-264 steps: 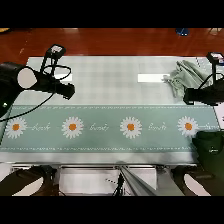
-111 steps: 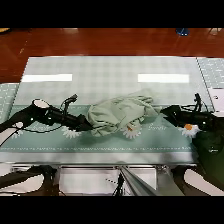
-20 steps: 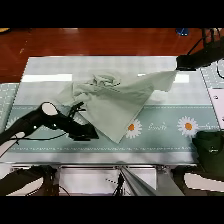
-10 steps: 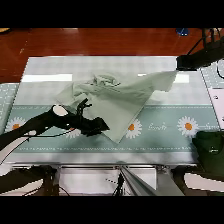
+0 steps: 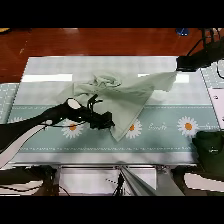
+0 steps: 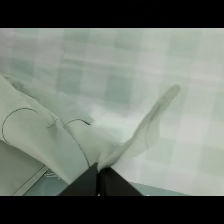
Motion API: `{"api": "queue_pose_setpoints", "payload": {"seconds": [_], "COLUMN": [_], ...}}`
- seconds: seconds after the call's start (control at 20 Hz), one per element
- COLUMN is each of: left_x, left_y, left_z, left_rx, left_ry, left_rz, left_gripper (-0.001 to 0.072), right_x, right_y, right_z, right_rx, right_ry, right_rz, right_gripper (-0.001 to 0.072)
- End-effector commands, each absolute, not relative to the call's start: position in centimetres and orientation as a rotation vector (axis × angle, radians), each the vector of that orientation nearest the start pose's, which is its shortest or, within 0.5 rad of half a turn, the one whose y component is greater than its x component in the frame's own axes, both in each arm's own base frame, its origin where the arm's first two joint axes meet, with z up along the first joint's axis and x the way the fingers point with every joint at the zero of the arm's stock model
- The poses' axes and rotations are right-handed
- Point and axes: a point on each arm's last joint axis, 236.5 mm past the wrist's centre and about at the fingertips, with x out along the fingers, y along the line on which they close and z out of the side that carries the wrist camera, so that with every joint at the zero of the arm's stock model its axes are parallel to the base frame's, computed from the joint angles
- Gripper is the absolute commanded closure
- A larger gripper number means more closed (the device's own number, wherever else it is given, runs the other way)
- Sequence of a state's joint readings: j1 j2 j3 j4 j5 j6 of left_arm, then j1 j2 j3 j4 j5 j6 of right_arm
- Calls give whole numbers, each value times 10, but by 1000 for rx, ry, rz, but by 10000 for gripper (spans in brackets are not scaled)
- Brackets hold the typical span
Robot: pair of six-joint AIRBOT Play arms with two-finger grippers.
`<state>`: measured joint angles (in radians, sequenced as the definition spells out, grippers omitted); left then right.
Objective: Fold the shirts.
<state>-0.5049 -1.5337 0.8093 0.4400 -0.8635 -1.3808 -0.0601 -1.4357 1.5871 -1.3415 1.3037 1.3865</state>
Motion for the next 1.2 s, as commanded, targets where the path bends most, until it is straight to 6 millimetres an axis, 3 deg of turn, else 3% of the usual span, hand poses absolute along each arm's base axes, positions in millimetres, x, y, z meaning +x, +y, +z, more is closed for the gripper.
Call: {"api": "queue_pose_setpoints", "payload": {"seconds": [0.0, 0.05, 0.15, 0.25, 0.35, 0.5, 0.6, 0.7, 0.85, 1.0, 1.05, 1.15], "left_x": [245, 243, 238, 235, 242, 255, 256, 252, 232, 180, 160, 129], "left_y": [-335, -336, -338, -340, -340, -325, -295, -248, -155, -88, -78, -76], "left_z": [-94, -91, -78, -48, 3, 125, 214, 294, 390, 465, 484, 506], "left_rx": [-732, -710, -672, -630, -597, -551, -480, -377, -212, -111, -82, -60], "left_ry": [1661, 1656, 1650, 1603, 1468, 1117, 843, 577, 243, -19, -88, -164], "left_rz": [-638, -674, -771, -889, -988, -1097, -1103, -998, -664, -375, -322, -291], "left_gripper": [648, 684, 686, 687, 688, 688, 688, 688, 688, 687, 688, 688], "right_x": [450, 450, 449, 447, 446, 446, 440, 428, 382, 301, 272, 224], "right_y": [27, 27, 27, 27, 27, 29, 36, 44, 51, 44, 39, 27], "right_z": [95, 95, 95, 97, 107, 146, 192, 252, 375, 485, 509, 535], "right_rx": [56, 57, 57, 56, 52, 49, 60, 74, 93, 105, 105, 116], "right_ry": [1127, 1128, 1133, 1132, 1106, 988, 852, 671, 288, -85, -174, -280], "right_rz": [218, 219, 220, 221, 219, 217, 229, 243, 252, 209, 186, 134], "right_gripper": [688, 688, 688, 688, 688, 688, 688, 688, 689, 689, 689, 689]}}
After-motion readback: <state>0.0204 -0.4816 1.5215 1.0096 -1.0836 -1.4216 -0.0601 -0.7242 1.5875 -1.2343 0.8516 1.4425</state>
